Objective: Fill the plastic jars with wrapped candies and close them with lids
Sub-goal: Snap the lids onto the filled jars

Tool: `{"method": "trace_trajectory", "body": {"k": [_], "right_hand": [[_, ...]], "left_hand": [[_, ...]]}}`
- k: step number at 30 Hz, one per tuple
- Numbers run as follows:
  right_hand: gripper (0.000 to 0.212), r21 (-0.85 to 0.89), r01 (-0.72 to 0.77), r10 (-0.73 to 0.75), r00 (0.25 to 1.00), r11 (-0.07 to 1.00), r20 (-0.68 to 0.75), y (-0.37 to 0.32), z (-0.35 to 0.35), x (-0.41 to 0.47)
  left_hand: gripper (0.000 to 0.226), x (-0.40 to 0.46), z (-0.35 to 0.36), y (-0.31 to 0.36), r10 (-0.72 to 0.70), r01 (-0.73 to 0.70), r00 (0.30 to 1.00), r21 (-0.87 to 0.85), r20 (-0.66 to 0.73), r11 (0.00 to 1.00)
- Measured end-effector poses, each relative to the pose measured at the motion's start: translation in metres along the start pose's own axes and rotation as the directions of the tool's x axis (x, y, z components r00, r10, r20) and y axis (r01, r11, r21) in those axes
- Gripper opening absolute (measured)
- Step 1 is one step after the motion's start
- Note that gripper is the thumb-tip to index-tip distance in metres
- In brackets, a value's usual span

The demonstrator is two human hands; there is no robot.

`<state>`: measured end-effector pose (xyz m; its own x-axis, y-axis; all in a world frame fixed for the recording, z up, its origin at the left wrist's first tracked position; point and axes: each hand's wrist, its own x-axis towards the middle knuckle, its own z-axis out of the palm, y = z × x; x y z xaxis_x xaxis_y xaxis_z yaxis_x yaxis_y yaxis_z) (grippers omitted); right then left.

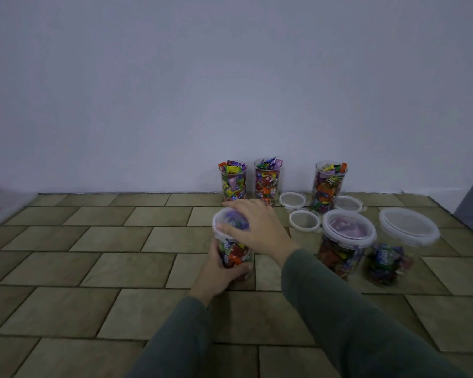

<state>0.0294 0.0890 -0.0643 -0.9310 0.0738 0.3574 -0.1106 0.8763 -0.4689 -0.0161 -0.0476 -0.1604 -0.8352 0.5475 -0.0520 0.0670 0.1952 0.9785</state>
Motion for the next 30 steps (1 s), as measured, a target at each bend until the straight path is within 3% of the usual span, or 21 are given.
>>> {"method": "trace_trajectory", "body": {"k": [4, 6, 9, 12, 14, 18, 20, 22, 26, 30], "right_hand": [[0.051, 0.216, -0.114, 0.152, 0.974, 0.970, -0.167, 0.010, -0.001, -0.020], [0.041, 0.231, -0.090, 0.154, 0.949, 0.969, -0.275, 0.015, -0.008, -0.031], [0.028, 0.230, -0.027, 0.133, 0.878, 0.973, -0.460, 0.017, -0.031, -0.046], [0.022, 0.159, -0.057, 0.140, 0.798, 0.986, -0.587, 0.019, -0.060, -0.060], [0.021, 0.021, -0.170, 0.145, 0.764, 0.985, -0.629, 0.029, -0.083, -0.067], [0.026, -0.111, -0.560, 0.414, 0.718, 0.821, -0.560, 0.074, -0.125, -0.089], [0.034, -0.155, -0.683, 0.537, 0.676, 0.714, -0.505, 0.101, -0.135, -0.103], [0.040, -0.229, -0.702, 0.573, 0.693, 0.674, -0.439, 0.121, -0.137, -0.115], [0.049, -0.382, -0.581, 0.473, 0.811, 0.719, -0.344, 0.143, -0.137, -0.128], [0.062, -0.404, -0.595, 0.508, 0.804, 0.695, -0.310, 0.156, -0.130, -0.130]], "left_hand": [[0.094, 0.001, 0.000, 0.002, 0.065, -0.062, 0.996, 0.047, -0.057, 0.997], [0.100, -0.007, 0.006, 0.008, 0.117, -0.105, 0.975, 0.072, -0.188, 0.992], [0.110, -0.027, 0.024, 0.026, 0.312, -0.226, 0.816, 0.228, -0.487, 0.947], [0.086, -0.044, 0.056, 0.045, 0.674, -0.449, 0.604, 0.518, -0.425, 0.728], [0.075, -0.046, 0.083, 0.056, 0.752, -0.499, 0.552, 0.579, -0.361, 0.645], [0.072, -0.037, 0.137, 0.088, 0.679, -0.532, 0.725, 0.533, -0.116, 0.658], [0.075, -0.026, 0.162, 0.101, 0.626, -0.507, 0.779, 0.553, -0.033, 0.661], [0.076, -0.016, 0.179, 0.106, 0.577, -0.476, 0.817, 0.553, -0.011, 0.684], [0.056, -0.002, 0.194, 0.105, 0.568, -0.479, 0.823, 0.552, 0.012, 0.682], [0.048, 0.002, 0.197, 0.105, 0.596, -0.479, 0.803, 0.571, -0.023, 0.667]]}}
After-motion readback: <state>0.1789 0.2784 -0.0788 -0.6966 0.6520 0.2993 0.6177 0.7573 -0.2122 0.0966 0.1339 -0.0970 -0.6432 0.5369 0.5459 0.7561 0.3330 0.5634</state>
